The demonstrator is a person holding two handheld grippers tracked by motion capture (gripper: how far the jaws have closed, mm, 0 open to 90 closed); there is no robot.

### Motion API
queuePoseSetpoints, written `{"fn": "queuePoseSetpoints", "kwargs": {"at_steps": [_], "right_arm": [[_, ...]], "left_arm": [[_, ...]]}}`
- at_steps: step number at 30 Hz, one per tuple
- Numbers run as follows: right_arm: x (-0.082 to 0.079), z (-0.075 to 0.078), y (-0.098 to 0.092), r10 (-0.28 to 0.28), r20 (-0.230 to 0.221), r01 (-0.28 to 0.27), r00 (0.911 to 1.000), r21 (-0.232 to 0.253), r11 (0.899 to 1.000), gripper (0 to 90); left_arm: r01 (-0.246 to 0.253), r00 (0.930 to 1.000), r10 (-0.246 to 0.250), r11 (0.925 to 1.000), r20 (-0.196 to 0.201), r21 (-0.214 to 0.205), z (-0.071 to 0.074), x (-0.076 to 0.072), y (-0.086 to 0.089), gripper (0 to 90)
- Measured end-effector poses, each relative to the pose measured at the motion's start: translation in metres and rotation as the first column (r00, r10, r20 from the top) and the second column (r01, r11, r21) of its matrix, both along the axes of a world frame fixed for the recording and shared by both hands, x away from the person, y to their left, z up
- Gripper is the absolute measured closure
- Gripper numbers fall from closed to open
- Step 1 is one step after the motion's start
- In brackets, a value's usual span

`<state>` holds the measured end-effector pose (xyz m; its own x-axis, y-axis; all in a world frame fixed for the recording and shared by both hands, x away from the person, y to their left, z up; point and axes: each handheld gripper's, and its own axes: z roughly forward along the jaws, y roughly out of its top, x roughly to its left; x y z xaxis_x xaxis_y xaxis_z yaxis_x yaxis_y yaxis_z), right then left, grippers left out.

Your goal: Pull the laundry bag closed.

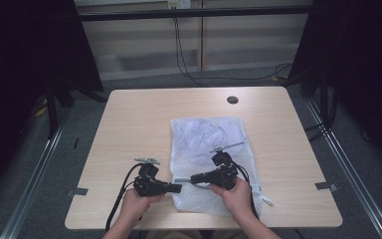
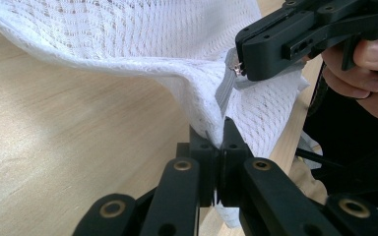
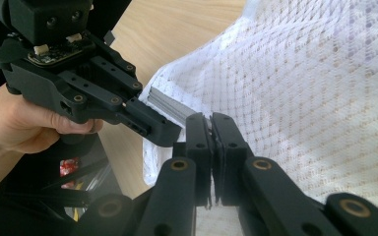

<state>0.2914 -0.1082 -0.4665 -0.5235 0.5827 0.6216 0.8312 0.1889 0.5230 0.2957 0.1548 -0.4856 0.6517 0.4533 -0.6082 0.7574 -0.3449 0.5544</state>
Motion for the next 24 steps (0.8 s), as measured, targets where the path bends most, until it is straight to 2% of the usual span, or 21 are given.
{"fn": "queuePoseSetpoints", "kwargs": {"at_steps": [8, 24], "right_arm": [[-0.0003, 0.0001, -0.0029, -0.004, 0.005, 0.004, 1.0, -0.012, 1.0, 86.8], [-0.0006, -0.0007, -0.0084, -0.007, -0.004, 0.007, 1.0, -0.006, 1.0, 86.7]], "left_arm": [[-0.007, 1.0, 0.007, 1.0, 0.006, 0.001, 0.0004, 0.0006, 0.0018, 88.4], [-0.006, 1.0, 0.006, 1.0, -0.002, -0.006, -0.0001, 0.0002, 0.0013, 88.4]]}}
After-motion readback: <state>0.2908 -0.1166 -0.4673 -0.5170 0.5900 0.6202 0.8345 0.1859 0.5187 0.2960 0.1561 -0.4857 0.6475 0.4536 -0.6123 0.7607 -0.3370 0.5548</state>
